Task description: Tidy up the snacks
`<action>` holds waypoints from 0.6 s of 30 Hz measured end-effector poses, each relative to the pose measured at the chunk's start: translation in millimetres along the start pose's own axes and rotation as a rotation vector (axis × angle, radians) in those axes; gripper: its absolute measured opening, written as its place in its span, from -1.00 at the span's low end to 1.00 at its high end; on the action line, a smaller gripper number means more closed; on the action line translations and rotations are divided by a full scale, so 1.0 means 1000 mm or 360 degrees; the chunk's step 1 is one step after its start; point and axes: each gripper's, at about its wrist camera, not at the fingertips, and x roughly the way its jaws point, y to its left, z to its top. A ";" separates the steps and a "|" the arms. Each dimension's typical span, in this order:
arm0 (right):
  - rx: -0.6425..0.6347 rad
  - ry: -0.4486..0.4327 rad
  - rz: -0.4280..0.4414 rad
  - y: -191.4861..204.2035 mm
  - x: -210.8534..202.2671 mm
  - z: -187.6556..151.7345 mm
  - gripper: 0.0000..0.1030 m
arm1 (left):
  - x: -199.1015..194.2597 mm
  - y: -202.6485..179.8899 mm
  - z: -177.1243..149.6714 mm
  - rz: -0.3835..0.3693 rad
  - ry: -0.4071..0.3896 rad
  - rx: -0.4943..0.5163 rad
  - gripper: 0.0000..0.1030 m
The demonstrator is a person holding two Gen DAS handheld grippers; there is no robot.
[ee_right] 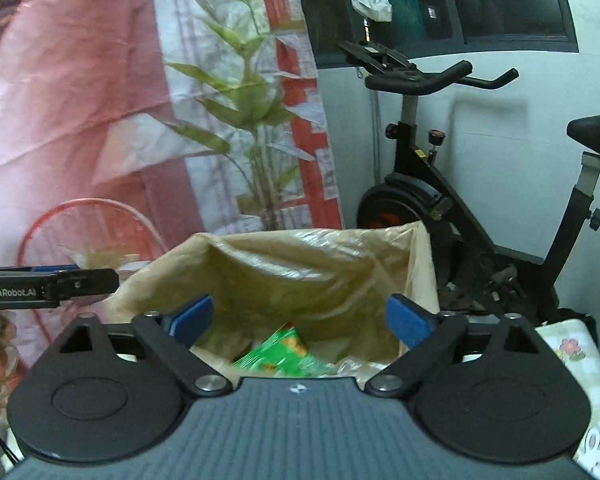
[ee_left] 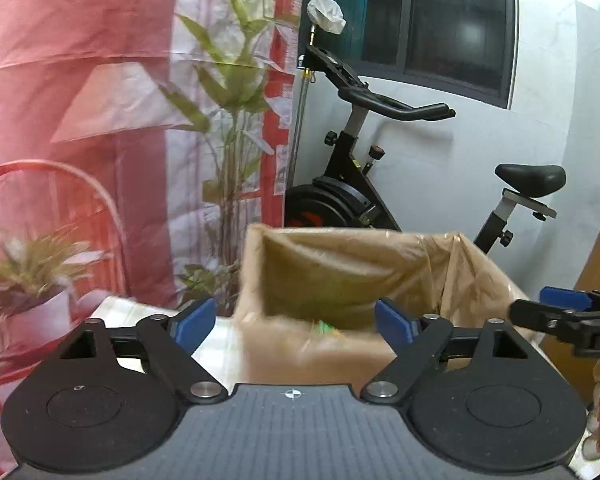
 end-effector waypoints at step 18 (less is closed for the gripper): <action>-0.0002 0.0580 -0.0160 0.035 -0.018 -0.159 1.00 | -0.038 0.043 -0.128 0.0169 0.0309 -0.0005 0.64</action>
